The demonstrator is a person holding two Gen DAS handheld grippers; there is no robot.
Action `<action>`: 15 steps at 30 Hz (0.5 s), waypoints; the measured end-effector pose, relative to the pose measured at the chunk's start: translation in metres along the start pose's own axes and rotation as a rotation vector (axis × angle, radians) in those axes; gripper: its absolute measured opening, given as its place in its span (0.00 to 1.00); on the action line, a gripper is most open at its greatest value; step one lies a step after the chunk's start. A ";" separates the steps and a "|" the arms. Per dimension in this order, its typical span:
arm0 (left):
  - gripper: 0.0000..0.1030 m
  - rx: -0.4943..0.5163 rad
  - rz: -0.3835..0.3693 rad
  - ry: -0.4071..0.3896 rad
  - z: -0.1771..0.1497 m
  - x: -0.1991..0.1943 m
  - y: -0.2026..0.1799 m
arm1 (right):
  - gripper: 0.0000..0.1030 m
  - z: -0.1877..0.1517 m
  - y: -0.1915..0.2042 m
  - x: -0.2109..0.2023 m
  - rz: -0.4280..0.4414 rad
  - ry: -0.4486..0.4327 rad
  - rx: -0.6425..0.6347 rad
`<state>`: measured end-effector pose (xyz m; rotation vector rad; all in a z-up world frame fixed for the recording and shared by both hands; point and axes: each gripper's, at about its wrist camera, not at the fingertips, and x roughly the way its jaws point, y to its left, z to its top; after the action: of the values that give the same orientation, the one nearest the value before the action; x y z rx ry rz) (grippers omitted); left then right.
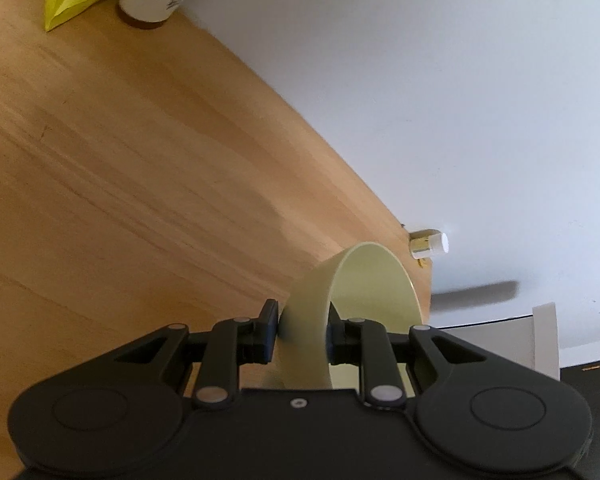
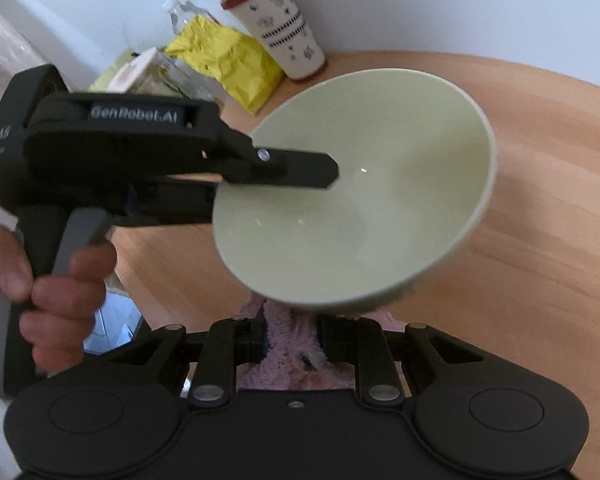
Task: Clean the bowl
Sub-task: 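Tilt the bowl upright with the left tool while the right tool lowers the cloth inside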
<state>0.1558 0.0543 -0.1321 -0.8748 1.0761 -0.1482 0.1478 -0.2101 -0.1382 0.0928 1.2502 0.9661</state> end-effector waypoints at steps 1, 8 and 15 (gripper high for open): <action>0.20 -0.004 0.005 0.006 0.000 0.002 0.003 | 0.23 -0.002 -0.002 -0.001 -0.003 0.004 0.003; 0.20 -0.027 0.049 0.030 -0.003 0.014 0.017 | 0.23 -0.014 -0.026 -0.022 -0.033 -0.001 0.083; 0.20 -0.002 0.103 0.056 -0.004 0.029 0.024 | 0.23 -0.017 -0.043 -0.026 -0.055 -0.011 0.161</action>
<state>0.1603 0.0536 -0.1691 -0.8196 1.1713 -0.0861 0.1583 -0.2616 -0.1481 0.1882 1.3124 0.8156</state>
